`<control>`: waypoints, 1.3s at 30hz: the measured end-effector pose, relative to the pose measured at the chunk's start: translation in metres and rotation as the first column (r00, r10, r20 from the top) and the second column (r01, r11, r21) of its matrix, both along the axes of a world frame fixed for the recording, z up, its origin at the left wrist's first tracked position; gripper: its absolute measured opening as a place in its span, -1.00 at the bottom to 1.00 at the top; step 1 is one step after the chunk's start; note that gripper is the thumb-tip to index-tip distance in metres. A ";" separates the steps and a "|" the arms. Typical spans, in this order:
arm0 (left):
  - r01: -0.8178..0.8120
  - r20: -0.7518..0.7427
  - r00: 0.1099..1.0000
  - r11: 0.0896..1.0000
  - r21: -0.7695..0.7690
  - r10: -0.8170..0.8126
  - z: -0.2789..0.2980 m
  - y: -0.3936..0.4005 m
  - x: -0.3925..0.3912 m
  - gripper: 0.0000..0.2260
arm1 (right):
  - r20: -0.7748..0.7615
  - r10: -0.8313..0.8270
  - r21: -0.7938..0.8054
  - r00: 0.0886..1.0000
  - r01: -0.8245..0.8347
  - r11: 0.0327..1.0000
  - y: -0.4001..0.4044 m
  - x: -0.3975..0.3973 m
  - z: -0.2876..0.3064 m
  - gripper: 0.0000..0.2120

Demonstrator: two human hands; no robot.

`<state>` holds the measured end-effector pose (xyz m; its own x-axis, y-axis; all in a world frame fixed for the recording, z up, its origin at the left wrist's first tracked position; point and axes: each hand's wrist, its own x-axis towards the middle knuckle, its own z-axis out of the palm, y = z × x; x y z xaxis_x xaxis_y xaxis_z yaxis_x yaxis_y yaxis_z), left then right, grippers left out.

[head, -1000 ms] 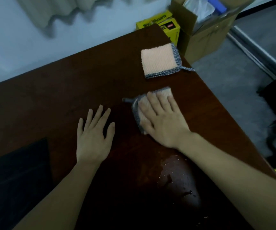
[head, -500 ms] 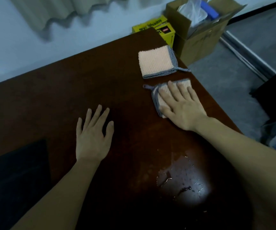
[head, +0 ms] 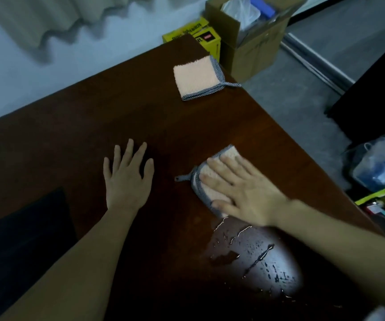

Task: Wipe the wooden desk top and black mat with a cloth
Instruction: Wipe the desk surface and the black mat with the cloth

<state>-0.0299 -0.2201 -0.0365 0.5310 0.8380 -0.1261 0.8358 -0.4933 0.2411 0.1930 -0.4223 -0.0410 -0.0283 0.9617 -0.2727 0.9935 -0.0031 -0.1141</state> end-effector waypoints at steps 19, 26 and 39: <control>0.036 0.015 0.999 0.998 0.045 -0.037 -0.004 0.002 -0.002 -0.48 | -0.004 -0.213 0.038 0.977 0.213 0.976 -0.068 -0.035 -0.002 -0.37; 0.048 0.032 0.998 0.998 0.033 -0.049 -0.005 0.005 -0.003 -0.49 | 0.054 -0.594 0.014 0.803 0.594 0.804 -0.033 0.033 0.003 -0.30; 0.009 0.057 0.998 1.000 0.022 -0.010 -0.004 0.003 -0.003 -0.49 | -0.004 -0.084 0.008 0.996 0.085 0.996 -0.017 -0.054 0.004 -0.36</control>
